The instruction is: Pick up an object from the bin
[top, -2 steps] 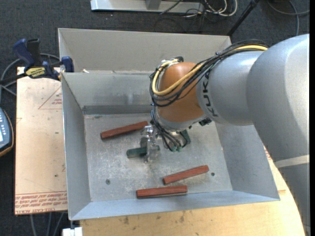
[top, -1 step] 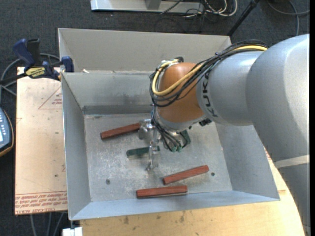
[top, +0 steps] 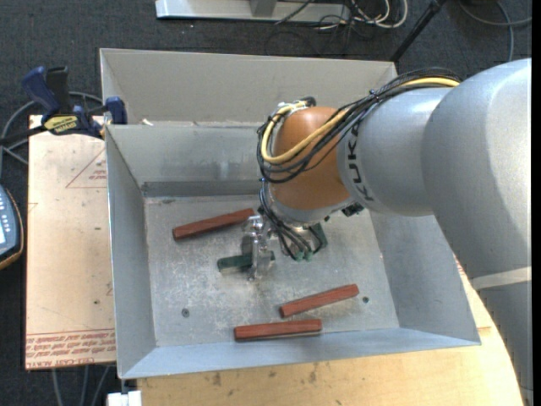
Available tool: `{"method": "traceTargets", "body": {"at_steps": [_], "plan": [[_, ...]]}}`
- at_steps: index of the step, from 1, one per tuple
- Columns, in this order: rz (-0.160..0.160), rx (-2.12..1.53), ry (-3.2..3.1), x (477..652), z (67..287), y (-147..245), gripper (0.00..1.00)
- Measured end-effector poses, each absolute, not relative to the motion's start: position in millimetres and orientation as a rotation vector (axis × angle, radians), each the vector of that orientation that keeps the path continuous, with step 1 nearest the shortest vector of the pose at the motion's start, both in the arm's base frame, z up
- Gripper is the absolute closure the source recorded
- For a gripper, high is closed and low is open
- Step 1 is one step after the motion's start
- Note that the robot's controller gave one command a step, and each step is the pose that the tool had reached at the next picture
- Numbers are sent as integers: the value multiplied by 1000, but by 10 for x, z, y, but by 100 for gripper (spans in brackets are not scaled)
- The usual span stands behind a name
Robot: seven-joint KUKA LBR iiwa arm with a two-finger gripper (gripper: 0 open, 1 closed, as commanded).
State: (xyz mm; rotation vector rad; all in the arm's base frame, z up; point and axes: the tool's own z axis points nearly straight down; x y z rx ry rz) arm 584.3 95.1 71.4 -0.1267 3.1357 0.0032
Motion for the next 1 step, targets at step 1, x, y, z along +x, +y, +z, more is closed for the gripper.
{"method": "traceTargets", "body": {"at_steps": [1], "plan": [[1, -155, 3128, 5632, 1981, 789, 100]]}}
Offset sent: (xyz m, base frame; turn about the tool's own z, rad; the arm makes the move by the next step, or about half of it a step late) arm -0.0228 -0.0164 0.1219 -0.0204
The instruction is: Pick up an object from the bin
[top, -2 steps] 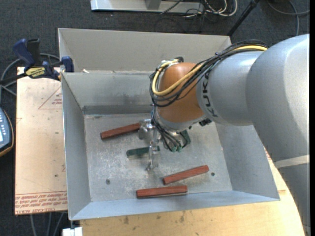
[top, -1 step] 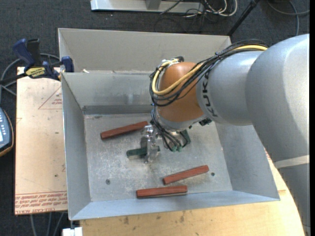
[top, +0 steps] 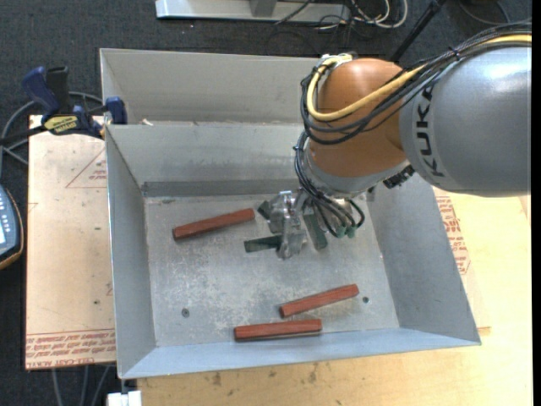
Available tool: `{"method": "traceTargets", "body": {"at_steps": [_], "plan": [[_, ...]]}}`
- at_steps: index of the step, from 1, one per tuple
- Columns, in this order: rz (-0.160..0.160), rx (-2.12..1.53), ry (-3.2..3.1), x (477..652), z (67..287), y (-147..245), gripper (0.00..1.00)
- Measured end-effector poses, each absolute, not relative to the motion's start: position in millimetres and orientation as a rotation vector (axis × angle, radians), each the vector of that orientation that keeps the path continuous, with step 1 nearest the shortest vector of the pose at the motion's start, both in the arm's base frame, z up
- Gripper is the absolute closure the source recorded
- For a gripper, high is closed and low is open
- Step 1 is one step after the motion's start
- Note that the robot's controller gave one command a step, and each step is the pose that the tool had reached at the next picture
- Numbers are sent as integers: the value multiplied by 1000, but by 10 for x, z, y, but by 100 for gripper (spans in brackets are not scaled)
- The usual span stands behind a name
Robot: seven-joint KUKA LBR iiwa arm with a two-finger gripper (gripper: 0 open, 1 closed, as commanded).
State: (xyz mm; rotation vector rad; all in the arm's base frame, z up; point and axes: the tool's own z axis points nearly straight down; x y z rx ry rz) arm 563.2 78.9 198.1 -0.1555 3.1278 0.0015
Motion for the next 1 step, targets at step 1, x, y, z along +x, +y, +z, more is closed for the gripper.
{"method": "traceTargets", "body": {"at_steps": [1], "plan": [[1, -457, 3102, 5733, 2345, 752, 100]]}}
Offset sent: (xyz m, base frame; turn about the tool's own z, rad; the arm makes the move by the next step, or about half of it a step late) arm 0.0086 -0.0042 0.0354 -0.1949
